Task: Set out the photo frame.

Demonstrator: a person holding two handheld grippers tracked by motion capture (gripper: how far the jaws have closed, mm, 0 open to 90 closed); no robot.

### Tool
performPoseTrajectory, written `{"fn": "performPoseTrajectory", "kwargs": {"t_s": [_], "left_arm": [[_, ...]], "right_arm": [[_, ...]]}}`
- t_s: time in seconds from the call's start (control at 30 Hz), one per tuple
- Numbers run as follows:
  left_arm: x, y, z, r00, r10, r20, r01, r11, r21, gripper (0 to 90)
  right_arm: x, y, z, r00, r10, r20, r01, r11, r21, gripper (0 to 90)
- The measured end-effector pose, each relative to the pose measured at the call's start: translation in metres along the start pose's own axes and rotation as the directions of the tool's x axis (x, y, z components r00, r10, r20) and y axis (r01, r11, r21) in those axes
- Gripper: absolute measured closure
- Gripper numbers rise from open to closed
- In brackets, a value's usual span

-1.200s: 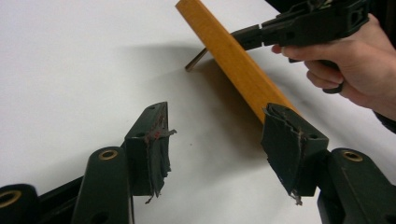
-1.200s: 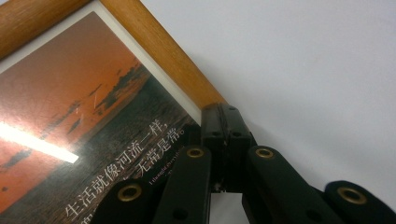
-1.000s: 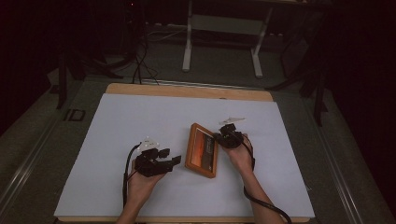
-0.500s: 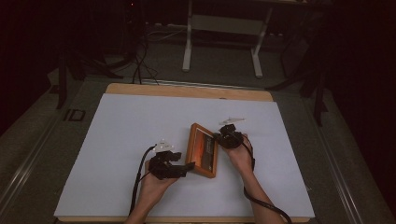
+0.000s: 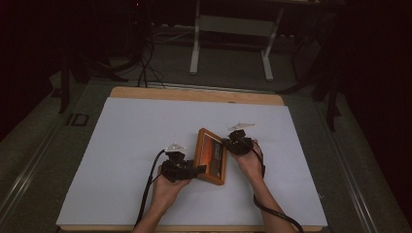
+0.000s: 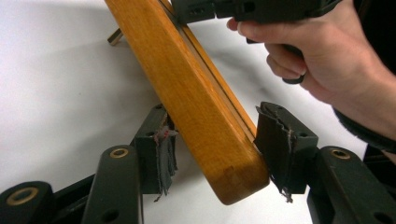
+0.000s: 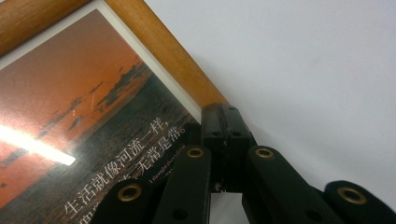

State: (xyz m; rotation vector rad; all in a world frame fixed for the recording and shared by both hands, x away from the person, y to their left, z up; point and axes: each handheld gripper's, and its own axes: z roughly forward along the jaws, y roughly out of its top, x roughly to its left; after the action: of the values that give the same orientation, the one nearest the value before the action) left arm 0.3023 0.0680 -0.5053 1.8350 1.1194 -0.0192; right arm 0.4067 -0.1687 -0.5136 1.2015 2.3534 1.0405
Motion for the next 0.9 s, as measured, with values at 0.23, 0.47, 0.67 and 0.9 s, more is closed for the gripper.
{"fn": "performPoseTrajectory", "kwargs": {"t_s": [0.23,0.47,0.67,0.9], "left_arm": [[-0.001,0.001,0.003,0.9999,-0.016,-0.003,0.016,0.9998,0.013,49.0],[-0.005,0.002,0.004,0.9995,0.002,-0.033,-0.002,0.9998,0.017,54.5],[-0.014,0.005,0.003,0.9976,0.052,-0.046,-0.053,0.9986,-0.004,60.1],[-0.029,0.008,0.004,0.9888,0.142,-0.047,-0.143,0.9896,-0.014,64.1]], "right_arm": [[0.0,0.001,-0.001,0.9998,-0.021,0.0,0.021,1.0,0.01,90.0],[-0.008,0.0,-0.019,0.9998,-0.021,0.006,0.022,1.0,-0.022,85.2],[-0.015,-0.004,-0.052,0.9999,-0.015,0.005,0.015,0.996,-0.09,74.8],[-0.015,-0.009,-0.083,0.9985,-0.051,-0.022,0.047,0.99,-0.135,64.3]]}}
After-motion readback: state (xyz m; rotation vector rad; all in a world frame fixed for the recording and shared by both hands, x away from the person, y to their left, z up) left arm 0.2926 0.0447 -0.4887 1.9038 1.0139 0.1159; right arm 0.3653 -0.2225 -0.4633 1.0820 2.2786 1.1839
